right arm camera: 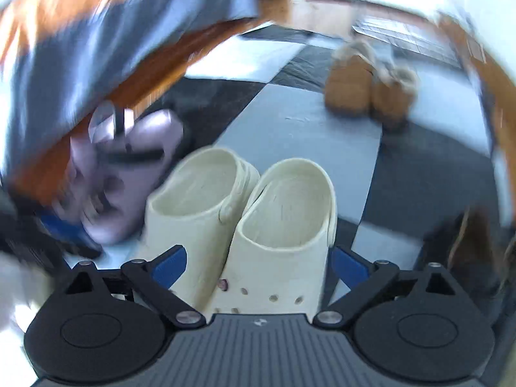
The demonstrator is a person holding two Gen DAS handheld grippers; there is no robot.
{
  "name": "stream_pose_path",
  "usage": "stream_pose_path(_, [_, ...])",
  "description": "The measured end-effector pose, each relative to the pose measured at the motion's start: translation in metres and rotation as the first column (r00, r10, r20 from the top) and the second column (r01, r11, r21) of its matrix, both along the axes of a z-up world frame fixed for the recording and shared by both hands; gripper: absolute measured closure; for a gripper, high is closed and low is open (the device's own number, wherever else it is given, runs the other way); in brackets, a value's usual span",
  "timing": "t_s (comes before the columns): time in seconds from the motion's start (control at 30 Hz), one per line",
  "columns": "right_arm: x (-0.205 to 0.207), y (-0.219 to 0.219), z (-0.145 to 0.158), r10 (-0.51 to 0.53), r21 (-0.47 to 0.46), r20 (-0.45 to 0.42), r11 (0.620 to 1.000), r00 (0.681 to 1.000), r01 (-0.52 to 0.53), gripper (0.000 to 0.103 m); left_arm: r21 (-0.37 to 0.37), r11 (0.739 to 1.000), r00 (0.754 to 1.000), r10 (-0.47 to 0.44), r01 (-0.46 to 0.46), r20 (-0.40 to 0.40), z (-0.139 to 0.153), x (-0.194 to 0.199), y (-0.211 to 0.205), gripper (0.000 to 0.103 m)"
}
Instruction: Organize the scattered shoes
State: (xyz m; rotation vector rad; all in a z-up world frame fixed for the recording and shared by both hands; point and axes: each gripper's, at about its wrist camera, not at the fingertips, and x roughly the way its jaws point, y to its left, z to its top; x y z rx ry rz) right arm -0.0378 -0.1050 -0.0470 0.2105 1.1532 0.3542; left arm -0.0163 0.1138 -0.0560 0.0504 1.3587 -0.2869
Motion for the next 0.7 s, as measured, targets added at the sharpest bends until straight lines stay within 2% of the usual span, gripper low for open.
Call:
stream_pose_path(0.07, [0.009,-0.006,-0.028,0.029,0.009,-0.109,1.0,0.994,-0.028,0.003,0.032,0.999,0.999,0.037,-0.036,-0.02,-0.018,0.003,-0.013,0.042])
stream_pose_path(0.1, [0.012,-0.009,-0.046,0.028,0.031,-0.124,0.999,0.992,-0.024,0.005,0.055,0.998,0.999,0.035,-0.035,-0.001,-0.02,0.002,-0.018,0.034])
stream_pose_path(0.13, [0.013,-0.013,-0.062,-0.002,0.07,-0.135,0.997,0.991,0.012,0.006,0.079,0.996,0.999,0.029,-0.031,0.023,-0.022,0.0,-0.023,0.035])
stream_pose_path(0.17, [0.012,-0.015,-0.077,-0.036,0.106,-0.14,0.993,0.99,0.051,0.0,0.092,0.996,0.999,0.01,-0.014,0.045,-0.021,-0.001,-0.027,0.035])
stream_pose_path(0.2, [0.008,-0.014,-0.085,-0.07,0.128,-0.113,0.988,0.991,0.084,0.0,0.118,0.993,0.994,-0.03,0.017,0.104,-0.018,-0.004,-0.032,0.036])
stream_pose_path(0.23, [0.005,-0.008,-0.086,-0.066,0.12,-0.064,0.99,0.996,0.073,0.0,0.137,0.99,0.985,-0.048,0.025,0.168,-0.014,-0.007,-0.035,0.036])
stream_pose_path(0.27, [0.003,-0.001,-0.086,-0.065,0.112,-0.015,0.991,0.998,0.066,0.001,0.156,0.987,0.978,-0.059,0.027,0.201,-0.014,-0.008,-0.037,0.036])
stream_pose_path(0.37, [0.005,0.014,-0.088,-0.101,0.12,0.061,0.988,0.993,0.093,0.002,0.22,0.975,0.963,-0.088,0.031,0.254,-0.013,-0.004,-0.041,0.037])
stream_pose_path(0.5, [0.018,0.026,-0.091,-0.15,0.13,0.045,0.981,0.988,0.143,0.002,0.182,0.983,0.963,-0.019,-0.032,0.269,-0.014,0.006,-0.03,0.037])
stream_pose_path(0.6, [0.03,0.039,-0.093,-0.16,0.119,0.056,0.981,0.986,0.152,0.003,0.21,0.976,0.951,-0.01,-0.058,0.309,-0.015,0.017,-0.032,0.041])
stream_pose_path(0.67, [0.036,0.046,-0.09,-0.155,0.089,0.084,0.985,0.984,0.147,0.003,0.195,0.98,0.954,-0.013,-0.048,0.298,-0.015,0.026,-0.028,0.041])
stream_pose_path(0.7, [0.038,0.048,-0.088,-0.146,0.068,0.104,0.988,0.984,0.14,0.003,0.168,0.985,0.962,-0.008,-0.039,0.271,-0.013,0.029,-0.026,0.046])
